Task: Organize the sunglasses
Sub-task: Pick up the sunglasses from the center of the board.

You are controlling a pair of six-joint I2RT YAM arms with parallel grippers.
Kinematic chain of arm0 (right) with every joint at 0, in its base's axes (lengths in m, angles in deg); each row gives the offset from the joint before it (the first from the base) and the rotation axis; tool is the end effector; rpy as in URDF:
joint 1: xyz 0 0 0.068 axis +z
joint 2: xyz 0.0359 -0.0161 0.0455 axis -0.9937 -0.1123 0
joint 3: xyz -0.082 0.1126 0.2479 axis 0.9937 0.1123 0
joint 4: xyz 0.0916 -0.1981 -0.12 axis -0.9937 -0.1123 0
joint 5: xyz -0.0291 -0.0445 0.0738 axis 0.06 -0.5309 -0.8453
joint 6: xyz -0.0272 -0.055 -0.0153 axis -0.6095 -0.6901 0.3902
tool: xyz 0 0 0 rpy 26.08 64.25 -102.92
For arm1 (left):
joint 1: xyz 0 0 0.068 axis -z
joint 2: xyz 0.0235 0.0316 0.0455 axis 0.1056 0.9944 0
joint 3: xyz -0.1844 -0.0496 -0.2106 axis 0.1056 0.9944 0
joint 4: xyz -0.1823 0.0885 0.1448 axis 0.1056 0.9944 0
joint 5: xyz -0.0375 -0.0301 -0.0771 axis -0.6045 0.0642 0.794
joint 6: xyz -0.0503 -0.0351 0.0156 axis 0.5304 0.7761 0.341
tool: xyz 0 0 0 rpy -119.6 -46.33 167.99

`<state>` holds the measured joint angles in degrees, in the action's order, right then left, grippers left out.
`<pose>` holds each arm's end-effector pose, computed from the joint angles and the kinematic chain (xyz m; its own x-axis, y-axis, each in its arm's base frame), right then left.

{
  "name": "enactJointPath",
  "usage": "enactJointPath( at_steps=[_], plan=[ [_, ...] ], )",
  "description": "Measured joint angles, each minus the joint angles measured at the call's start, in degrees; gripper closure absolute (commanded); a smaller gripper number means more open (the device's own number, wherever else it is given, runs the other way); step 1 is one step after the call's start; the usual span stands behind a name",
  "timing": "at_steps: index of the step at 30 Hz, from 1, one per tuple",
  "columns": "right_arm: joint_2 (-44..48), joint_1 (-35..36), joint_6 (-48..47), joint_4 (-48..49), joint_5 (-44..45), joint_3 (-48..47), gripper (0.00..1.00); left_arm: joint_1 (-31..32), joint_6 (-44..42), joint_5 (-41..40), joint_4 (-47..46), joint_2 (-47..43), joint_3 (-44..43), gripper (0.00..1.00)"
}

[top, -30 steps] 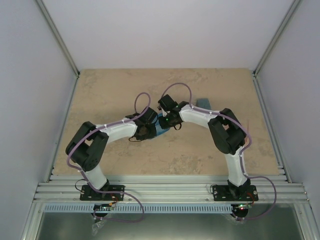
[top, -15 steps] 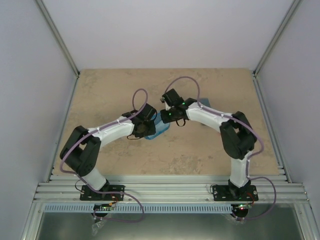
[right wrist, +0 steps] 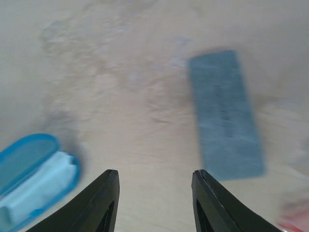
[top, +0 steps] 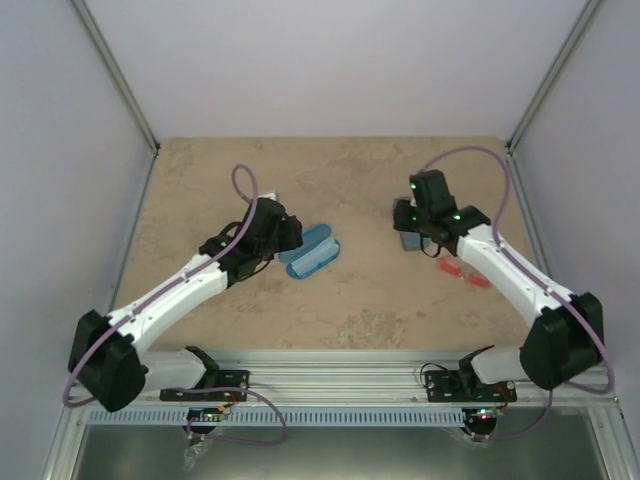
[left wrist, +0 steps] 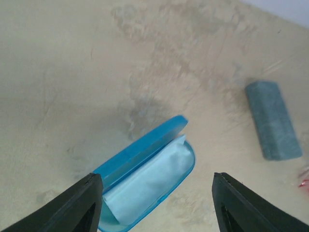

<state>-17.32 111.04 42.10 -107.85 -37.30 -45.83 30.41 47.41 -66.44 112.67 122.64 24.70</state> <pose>0.2693 0.1344 0.2901 -0.7616 0.1767 -0.6235 -0.0108 0.9585 0.2848 0.2200 -0.1515 0.2757 -0.7225 -0.2530 -0.6434 0.0137 0.9252 -0.3792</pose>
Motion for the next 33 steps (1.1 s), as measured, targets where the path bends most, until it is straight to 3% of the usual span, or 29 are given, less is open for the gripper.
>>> enactJointPath(
  at_steps=[2,4,5,13,18,21,26,33],
  plan=[
    [3.2,-2.6,0.5,-1.3,2.7,2.4,0.45,0.0,-2.4,-0.9,-2.3,-3.1,1.6,0.19],
    [5.8,-5.2,1.2,-2.4,4.7,4.5,0.44,0.0,-5.2,-1.3,-4.8,-5.9,3.1,0.04],
    [6.8,-6.7,1.7,-2.8,5.6,5.6,0.44,0.0,-6.7,-1.3,-5.7,-6.8,3.7,0.01],
    [9.0,-21.7,4.0,-7.6,8.3,12.0,0.46,0.0,-13.2,1.4,-12.7,-10.7,6.4,0.01],
    [8.7,-34.3,2.9,-7.6,7.6,15.0,0.29,0.0,-14.8,5.8,-15.8,-11.3,8.6,0.01],
    [7.5,-39.5,1.8,-6.4,6.1,16.5,0.27,0.0,-15.9,9.3,-17.5,-11.5,10.0,0.01],
    [0.6,-45.0,-0.5,-3.6,2.6,17.0,0.36,0.0,-17.6,12.8,-19.0,-11.4,10.3,0.01],
    [-8.4,-45.8,-4.5,-2.5,-0.7,16.3,0.48,0.0,-20.1,12.1,-18.3,-9.9,10.3,0.01]
  ],
)
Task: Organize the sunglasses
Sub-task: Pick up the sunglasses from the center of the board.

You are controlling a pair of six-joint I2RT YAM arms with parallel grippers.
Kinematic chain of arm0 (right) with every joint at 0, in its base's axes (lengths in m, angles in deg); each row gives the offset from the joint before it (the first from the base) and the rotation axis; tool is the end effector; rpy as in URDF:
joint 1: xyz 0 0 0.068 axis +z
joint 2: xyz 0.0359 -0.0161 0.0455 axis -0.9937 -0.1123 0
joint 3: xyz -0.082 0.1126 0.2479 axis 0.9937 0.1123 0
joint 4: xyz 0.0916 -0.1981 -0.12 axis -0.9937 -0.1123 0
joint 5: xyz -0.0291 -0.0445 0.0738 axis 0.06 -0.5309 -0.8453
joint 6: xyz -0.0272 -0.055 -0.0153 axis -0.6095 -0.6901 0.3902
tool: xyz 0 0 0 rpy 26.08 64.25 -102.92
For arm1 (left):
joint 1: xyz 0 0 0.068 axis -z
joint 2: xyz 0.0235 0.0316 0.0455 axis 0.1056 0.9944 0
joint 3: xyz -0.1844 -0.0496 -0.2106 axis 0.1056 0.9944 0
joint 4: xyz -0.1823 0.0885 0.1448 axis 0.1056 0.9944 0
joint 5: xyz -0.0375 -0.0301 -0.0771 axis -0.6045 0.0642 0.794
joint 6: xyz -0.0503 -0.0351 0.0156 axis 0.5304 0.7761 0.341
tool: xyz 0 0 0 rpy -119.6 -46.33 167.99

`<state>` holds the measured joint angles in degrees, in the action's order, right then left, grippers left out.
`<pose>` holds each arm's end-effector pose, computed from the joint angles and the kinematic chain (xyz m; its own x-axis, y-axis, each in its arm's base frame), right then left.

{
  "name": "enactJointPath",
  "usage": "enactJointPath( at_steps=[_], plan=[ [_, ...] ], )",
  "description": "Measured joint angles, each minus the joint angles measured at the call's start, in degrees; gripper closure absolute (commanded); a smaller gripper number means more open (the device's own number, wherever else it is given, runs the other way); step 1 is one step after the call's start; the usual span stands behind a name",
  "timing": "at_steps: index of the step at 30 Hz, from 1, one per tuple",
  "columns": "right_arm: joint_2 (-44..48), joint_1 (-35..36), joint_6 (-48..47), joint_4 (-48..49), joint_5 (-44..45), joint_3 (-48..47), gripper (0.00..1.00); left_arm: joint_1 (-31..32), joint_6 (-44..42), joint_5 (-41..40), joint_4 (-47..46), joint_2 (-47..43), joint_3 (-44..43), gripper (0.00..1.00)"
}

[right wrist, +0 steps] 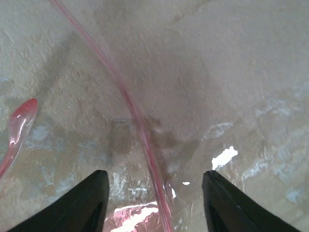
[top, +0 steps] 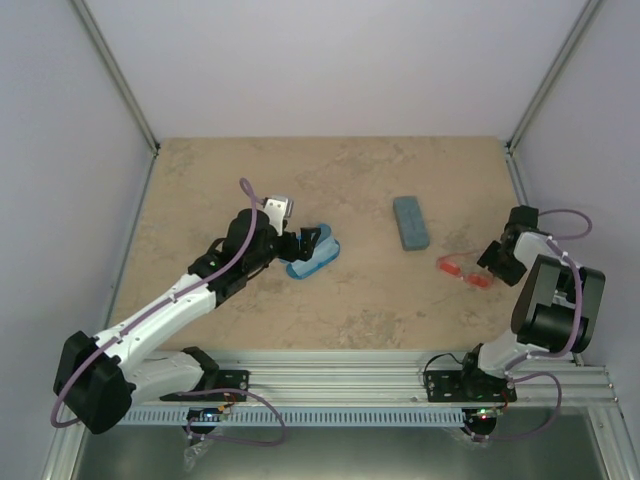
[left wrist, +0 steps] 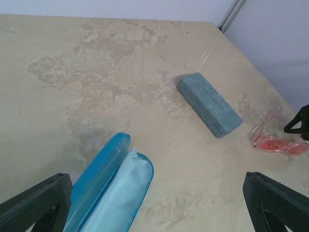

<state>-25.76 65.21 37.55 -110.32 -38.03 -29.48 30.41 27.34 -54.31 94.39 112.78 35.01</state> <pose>0.2514 -0.0880 0.1652 -0.6719 0.6856 -0.2802 0.7047 0.7082 0.0433 0.1959 -0.1464 0.2870 -0.5264 -0.0363 -0.8495 0.4618 0.8266 -0.3215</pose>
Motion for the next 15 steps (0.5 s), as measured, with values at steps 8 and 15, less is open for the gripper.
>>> enactJointPath(
  at_steps=[8,15],
  plan=[
    [-3.2,0.0,-2.3,0.4,-1.0,-0.9,0.73,0.0,-0.9,-1.3,0.4,0.0,0.0,0.01],
    [-3.4,0.0,-3.4,0.8,-1.9,-1.0,0.93,0.0,-0.9,-1.7,0.4,0.0,0.0,0.01]
  ],
)
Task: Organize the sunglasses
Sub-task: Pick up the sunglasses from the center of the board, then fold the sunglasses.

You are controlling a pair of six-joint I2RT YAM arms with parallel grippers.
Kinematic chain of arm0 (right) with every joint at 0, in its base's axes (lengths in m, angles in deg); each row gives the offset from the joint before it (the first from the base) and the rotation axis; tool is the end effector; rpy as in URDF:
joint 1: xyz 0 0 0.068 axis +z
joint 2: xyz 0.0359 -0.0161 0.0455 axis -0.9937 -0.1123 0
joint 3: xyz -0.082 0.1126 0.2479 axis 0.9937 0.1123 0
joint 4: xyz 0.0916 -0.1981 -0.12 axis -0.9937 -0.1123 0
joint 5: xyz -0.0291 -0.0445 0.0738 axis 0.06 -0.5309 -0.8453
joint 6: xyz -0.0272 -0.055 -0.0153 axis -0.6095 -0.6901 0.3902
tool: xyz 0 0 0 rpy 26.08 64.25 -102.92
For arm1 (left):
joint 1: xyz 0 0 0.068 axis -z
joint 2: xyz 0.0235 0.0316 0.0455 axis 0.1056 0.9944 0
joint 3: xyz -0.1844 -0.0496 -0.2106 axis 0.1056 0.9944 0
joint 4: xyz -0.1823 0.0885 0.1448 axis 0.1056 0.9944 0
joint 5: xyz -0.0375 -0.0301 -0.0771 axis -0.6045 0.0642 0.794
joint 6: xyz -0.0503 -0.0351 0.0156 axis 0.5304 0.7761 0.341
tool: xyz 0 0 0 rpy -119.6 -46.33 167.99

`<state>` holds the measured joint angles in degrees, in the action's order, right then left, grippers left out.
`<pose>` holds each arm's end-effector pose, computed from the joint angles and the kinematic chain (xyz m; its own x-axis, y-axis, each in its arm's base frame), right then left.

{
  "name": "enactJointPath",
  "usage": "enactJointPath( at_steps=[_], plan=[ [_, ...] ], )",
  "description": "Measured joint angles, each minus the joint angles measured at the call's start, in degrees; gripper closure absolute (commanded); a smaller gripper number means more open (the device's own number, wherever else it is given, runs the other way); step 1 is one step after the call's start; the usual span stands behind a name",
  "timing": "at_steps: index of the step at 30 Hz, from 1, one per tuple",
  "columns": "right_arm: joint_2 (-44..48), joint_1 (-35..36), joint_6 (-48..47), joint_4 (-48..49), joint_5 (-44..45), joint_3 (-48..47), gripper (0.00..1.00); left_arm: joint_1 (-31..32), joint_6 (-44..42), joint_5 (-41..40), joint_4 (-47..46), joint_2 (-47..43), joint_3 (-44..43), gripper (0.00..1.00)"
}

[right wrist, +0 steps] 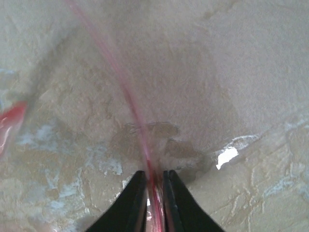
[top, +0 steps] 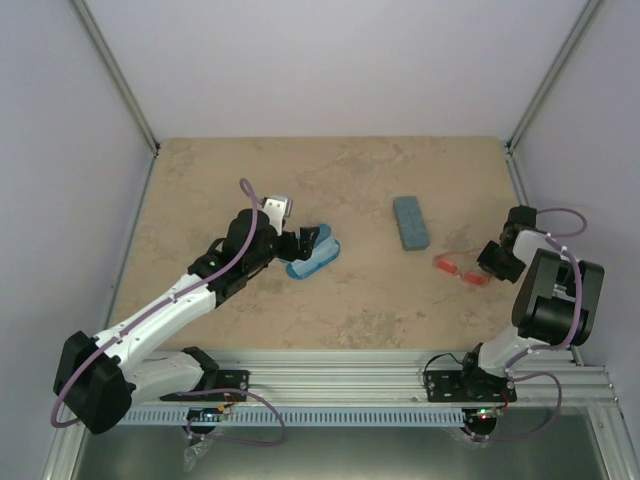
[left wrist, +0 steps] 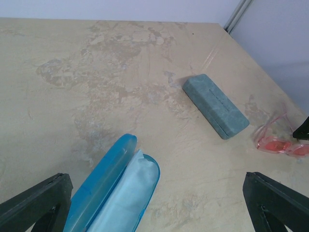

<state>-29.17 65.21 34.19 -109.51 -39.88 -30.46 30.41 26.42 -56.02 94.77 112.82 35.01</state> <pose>0.2598 -0.0892 0.1548 -0.7219 0.6471 -0.2452 0.6585 0.7513 0.0444 0.1966 -0.1452 0.2861 -0.5169 -0.0246 -0.8557 0.4481 0.8439 -0.2950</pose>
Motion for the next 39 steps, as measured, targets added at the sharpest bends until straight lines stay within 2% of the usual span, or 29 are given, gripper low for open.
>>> enactJointPath(
  at_steps=[3,12,17,22,31,35,39],
  plan=[
    [0.0,0.1,-0.2,0.3,-0.9,0.0,0.99,0.0,0.0,0.0,0.0,0.0,0.0,0.0],
    [1.0,4.3,-0.6,0.5,-1.3,0.0,0.99,0.0,0.7,0.0,0.1,0.0,0.0,0.01],
    [8.6,9.5,-0.8,0.7,-1.0,0.0,0.99,0.0,1.6,0.0,1.0,0.3,-1.4,0.01],
    [19.9,15.8,-2.8,3.6,-2.3,-1.5,0.99,0.0,2.7,0.8,2.3,0.9,-5.3,0.01],
    [34.0,23.5,-7.5,15.8,-16.5,-2.9,0.99,-0.2,6.3,10.3,3.4,4.3,-17.6,0.04],
    [37.7,24.7,-11.2,23.3,-25.7,-2.9,0.99,-1.0,9.5,15.0,6.3,8.6,-25.2,0.08],
    [40.6,25.1,-14.4,33.2,-34.5,-1.6,1.0,-1.7,11.7,21.2,7.7,12.8,-28.9,0.1]
  ],
)
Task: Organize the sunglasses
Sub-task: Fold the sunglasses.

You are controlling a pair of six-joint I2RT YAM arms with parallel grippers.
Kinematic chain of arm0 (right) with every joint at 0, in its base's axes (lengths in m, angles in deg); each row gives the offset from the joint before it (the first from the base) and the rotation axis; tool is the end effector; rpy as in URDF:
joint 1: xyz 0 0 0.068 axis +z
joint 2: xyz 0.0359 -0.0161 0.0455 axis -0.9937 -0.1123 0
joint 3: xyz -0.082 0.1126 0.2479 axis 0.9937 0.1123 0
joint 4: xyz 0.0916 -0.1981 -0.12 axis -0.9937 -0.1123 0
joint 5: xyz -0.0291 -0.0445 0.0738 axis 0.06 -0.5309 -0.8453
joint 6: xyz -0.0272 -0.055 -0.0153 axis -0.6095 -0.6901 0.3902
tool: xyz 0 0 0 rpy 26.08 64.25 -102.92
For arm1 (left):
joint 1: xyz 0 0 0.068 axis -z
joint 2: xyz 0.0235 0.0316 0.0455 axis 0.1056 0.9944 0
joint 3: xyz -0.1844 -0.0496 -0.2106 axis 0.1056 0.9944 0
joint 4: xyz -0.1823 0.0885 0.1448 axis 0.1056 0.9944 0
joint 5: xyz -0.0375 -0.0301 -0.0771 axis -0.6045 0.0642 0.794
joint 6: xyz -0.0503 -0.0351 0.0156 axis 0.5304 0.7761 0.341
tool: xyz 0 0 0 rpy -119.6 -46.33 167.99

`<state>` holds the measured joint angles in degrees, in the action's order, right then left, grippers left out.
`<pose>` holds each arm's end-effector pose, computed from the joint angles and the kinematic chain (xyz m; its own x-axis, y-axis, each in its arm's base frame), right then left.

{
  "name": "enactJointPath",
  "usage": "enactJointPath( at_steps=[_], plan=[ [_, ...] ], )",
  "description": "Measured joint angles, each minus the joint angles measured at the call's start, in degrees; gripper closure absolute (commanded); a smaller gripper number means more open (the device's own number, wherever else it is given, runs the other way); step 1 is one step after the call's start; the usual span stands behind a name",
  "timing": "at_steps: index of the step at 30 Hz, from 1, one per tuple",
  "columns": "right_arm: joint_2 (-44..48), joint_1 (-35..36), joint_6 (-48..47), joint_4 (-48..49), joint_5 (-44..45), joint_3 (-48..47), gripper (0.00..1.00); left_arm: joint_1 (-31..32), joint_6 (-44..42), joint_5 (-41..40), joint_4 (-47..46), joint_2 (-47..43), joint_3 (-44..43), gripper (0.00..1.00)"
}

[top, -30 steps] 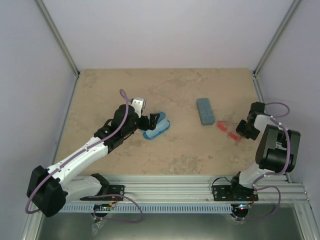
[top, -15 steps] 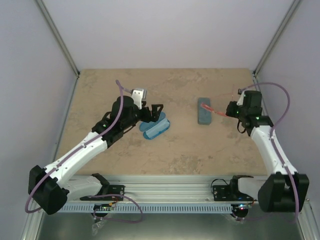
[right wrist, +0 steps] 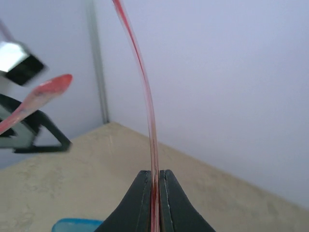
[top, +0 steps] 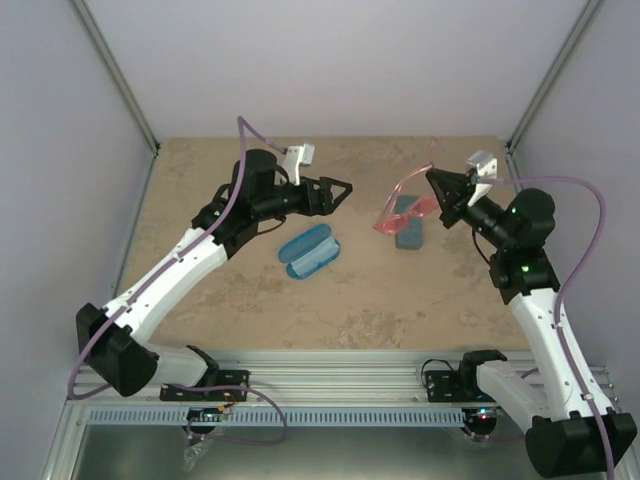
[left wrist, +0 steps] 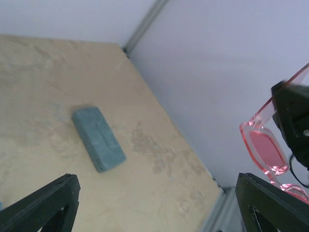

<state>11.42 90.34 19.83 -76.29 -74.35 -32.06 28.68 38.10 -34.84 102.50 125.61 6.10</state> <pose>0.1963 0.0486 0.3869 -0.0994 0.1147 -0.9884 -0.6084 0.7790 0.1516 0.2380 -0.1863 0.3924 -0.6203 -0.1509 -0.7697 0.5783 0.5749 -0.5788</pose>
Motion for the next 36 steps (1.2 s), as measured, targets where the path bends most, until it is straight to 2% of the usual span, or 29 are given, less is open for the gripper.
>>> enactJointPath(
  at_steps=[4,7,12,15,19,31,36],
  plan=[
    [0.4,2.1,-2.6,9.1,-5.9,0.8,0.99,0.0,1.7,9.4,-1.1,1.6,0.2,0.16],
    [-1.6,4.6,-4.1,14.8,-8.7,0.7,0.99,0.0,3.9,17.2,-5.0,2.6,0.6,0.16],
    [-6.1,8.3,-5.3,20.7,-10.4,0.3,0.99,0.0,14.4,30.6,-20.1,3.1,5.8,0.26],
    [-8.8,10.1,-5.5,23.5,-10.6,-0.8,0.99,0.0,21.4,35.7,-28.0,3.5,8.9,0.3],
    [-11.2,12.2,-5.7,26.6,-10.6,-2.4,0.99,0.0,25.5,38.4,-30.7,4.1,9.5,0.39],
    [-13.7,16.3,-6.8,29.5,-11.8,-4.1,0.99,0.0,33.1,40.8,-38.5,4.7,11.7,0.86],
    [-13.7,16.9,-7.4,29.8,-12.5,-4.1,0.99,0.0,35.7,41.5,-40.7,5.4,12.8,0.98]
  ],
)
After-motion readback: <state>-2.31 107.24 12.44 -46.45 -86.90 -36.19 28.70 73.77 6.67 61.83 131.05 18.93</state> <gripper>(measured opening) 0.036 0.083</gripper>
